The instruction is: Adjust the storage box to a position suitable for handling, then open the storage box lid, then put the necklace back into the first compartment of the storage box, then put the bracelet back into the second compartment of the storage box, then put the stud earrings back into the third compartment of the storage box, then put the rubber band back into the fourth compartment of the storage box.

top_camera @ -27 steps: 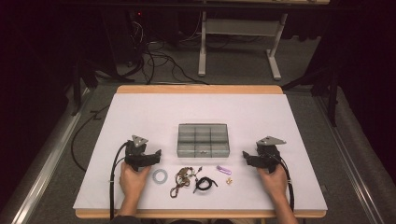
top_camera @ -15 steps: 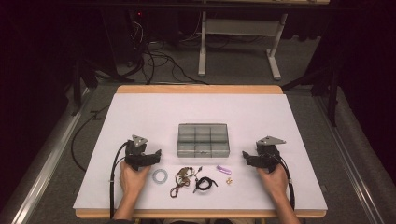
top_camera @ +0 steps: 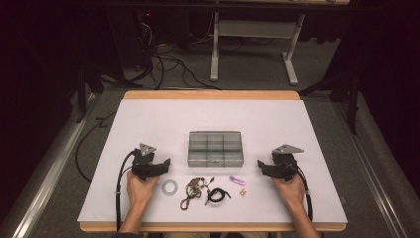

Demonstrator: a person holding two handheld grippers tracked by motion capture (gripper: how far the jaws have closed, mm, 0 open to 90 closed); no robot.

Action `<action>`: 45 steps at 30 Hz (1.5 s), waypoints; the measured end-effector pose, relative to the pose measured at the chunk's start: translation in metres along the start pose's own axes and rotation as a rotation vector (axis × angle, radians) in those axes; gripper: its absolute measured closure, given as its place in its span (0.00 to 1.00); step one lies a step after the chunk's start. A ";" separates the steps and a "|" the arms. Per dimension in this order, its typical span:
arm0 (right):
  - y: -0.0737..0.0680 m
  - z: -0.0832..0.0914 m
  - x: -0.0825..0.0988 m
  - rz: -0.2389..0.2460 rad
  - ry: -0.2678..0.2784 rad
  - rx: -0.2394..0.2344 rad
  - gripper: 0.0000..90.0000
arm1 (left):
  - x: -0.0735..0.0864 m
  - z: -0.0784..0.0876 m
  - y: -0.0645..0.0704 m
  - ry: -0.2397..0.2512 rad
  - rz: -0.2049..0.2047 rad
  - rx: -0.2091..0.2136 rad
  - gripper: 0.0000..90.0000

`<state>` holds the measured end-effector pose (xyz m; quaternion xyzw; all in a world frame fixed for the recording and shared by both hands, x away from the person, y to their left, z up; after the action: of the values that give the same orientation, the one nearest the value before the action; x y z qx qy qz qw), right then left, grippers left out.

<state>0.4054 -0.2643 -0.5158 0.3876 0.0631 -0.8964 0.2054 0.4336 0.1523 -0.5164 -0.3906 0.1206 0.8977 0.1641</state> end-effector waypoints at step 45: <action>-0.052 0.035 0.007 0.065 0.084 -0.201 0.94 | 0.002 0.031 0.061 0.050 -0.140 0.305 0.83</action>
<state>0.3562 -0.2286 -0.4989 0.4039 0.1486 -0.8615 0.2696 0.3881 0.1074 -0.4919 -0.3907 0.2321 0.8454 0.2808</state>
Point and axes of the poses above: each handheld gripper's, and its own axes: z roughly backward along the jaws, x roughly out of its underside, y roughly to its right, the point moved 5 cm from there along -z, roughly forward along the jaws, and after that the axes turned 3 degrees about z, right-handed, at the moved point
